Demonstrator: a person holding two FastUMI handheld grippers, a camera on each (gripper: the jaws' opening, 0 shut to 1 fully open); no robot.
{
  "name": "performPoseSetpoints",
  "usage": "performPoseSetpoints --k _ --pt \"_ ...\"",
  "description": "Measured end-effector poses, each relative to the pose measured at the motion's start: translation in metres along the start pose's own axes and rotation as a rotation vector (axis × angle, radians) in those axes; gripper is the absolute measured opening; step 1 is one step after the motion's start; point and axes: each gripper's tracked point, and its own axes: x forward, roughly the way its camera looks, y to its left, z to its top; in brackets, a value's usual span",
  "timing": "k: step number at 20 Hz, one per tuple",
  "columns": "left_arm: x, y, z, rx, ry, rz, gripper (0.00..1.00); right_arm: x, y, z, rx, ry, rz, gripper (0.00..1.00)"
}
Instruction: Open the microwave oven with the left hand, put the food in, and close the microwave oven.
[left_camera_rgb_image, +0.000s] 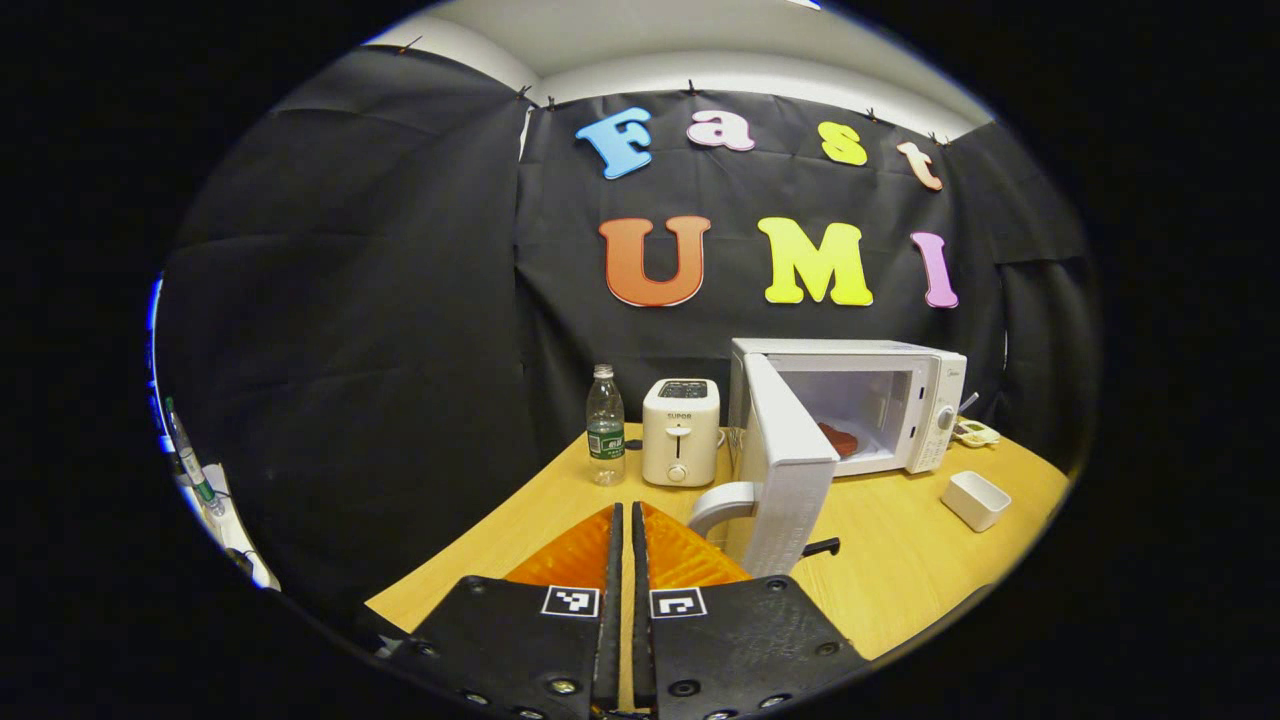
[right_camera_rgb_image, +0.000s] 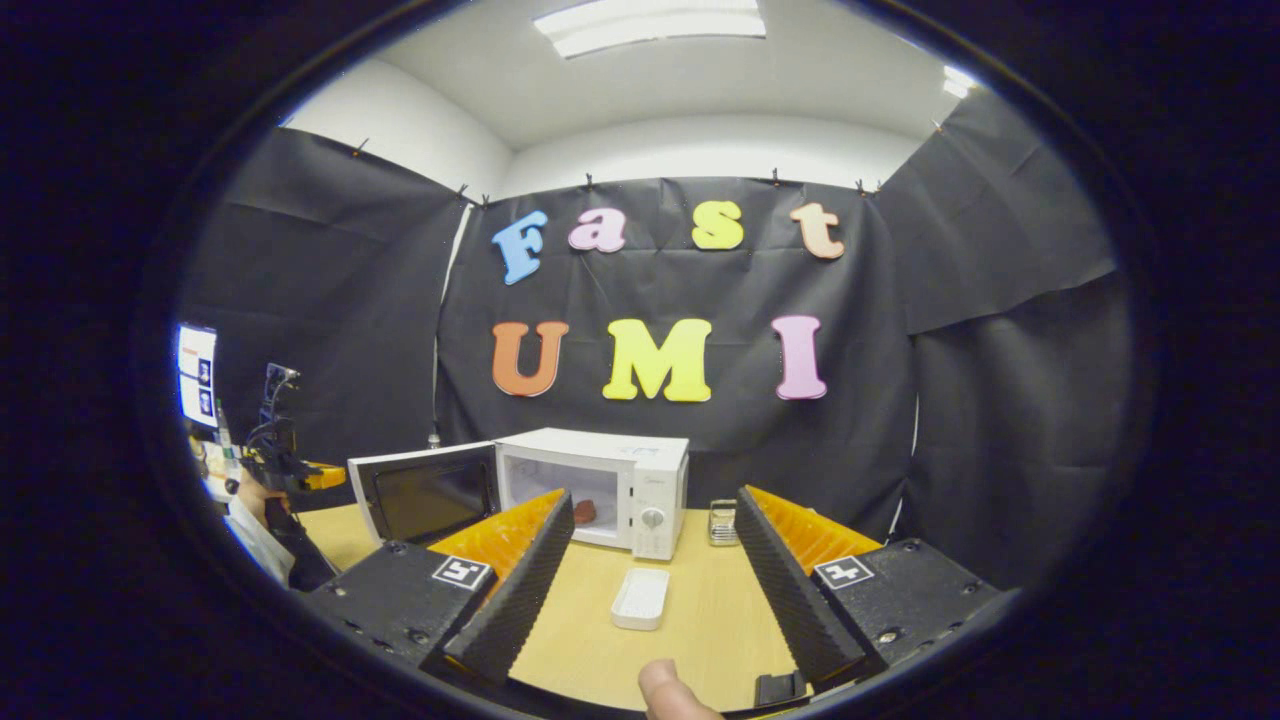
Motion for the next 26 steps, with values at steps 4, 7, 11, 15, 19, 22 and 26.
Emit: performPoseSetpoints --k 4,7,11,15,19,22,26 --pt "0.012 -0.007 -0.01 -0.017 -0.005 -0.038 0.05 0.007 0.003 -0.01 0.022 0.029 0.025 0.94" --pt "0.009 -0.019 -0.008 -0.039 -0.03 -0.072 0.02 0.012 0.001 -0.015 0.031 0.047 0.019 1.0" --pt "0.004 -0.038 -0.003 -0.046 -0.076 -0.12 0.0 0.011 -0.001 -0.017 0.042 0.053 0.012 1.0" --pt "0.003 -0.066 -0.011 -0.057 -0.069 -0.172 0.0 0.009 -0.003 -0.017 0.04 0.05 0.014 1.0" --pt "-0.004 -0.101 -0.009 -0.062 -0.095 -0.232 0.11 0.009 -0.01 -0.017 0.041 0.046 -0.005 1.0" --pt "-0.006 -0.132 -0.009 -0.048 -0.105 -0.277 0.0 0.006 -0.015 -0.018 0.043 0.051 -0.012 1.0" --pt "-0.006 -0.177 -0.009 -0.034 -0.113 -0.347 0.0 0.008 -0.031 -0.016 0.038 0.046 -0.039 1.0"
